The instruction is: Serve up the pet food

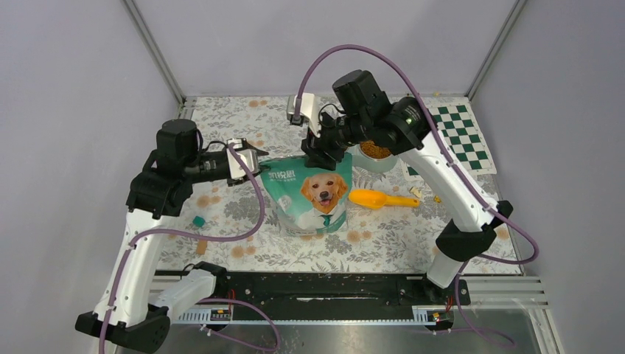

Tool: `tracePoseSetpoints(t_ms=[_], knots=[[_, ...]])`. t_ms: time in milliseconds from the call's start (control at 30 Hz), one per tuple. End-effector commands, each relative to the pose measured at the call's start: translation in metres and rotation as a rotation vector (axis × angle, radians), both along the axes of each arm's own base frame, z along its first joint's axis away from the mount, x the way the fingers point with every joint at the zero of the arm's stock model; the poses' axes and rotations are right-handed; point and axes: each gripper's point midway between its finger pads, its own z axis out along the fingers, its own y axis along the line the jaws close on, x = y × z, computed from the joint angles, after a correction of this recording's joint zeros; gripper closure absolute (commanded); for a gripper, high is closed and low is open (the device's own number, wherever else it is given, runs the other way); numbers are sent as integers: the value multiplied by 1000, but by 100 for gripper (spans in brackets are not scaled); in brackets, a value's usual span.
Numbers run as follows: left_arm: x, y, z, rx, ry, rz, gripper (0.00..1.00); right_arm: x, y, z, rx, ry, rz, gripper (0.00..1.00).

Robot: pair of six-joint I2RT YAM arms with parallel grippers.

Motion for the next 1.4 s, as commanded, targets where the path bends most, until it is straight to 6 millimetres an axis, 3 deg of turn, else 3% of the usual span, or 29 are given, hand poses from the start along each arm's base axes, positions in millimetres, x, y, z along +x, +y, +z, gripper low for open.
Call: tracePoseSetpoints(t_ms=[0, 133, 333, 467, 600, 733, 867, 1067, 1167, 1367], knots=[[4, -9, 41, -84, -97, -25, 57, 3, -14, 15, 23, -19, -88, 44], [2, -17, 48, -108, -94, -56, 45, 0, -21, 17, 30, -1, -125, 42], [7, -20, 64, -182, -122, -23, 39, 4, -31, 26, 58, -6, -227, 37], [16, -17, 84, -281, -147, 59, 36, 9, -39, 33, 106, -37, -303, 35], [32, -8, 108, -451, -84, 207, 23, 20, -51, 43, 173, -82, -417, 34], [51, -2, 122, -571, 68, 342, 24, 25, -68, 52, 251, -89, -515, 31], [51, -9, 120, -572, 108, 309, 24, 14, -73, 53, 299, 13, -486, 31], [48, -18, 111, -531, 111, 242, 22, 10, -81, 24, 239, 65, -476, 31], [47, -26, 110, -526, 152, 198, 22, 7, -83, 21, 231, 51, -442, 32], [30, -48, 97, -462, 222, 51, 22, 3, -84, 17, 219, 38, -355, 34]])
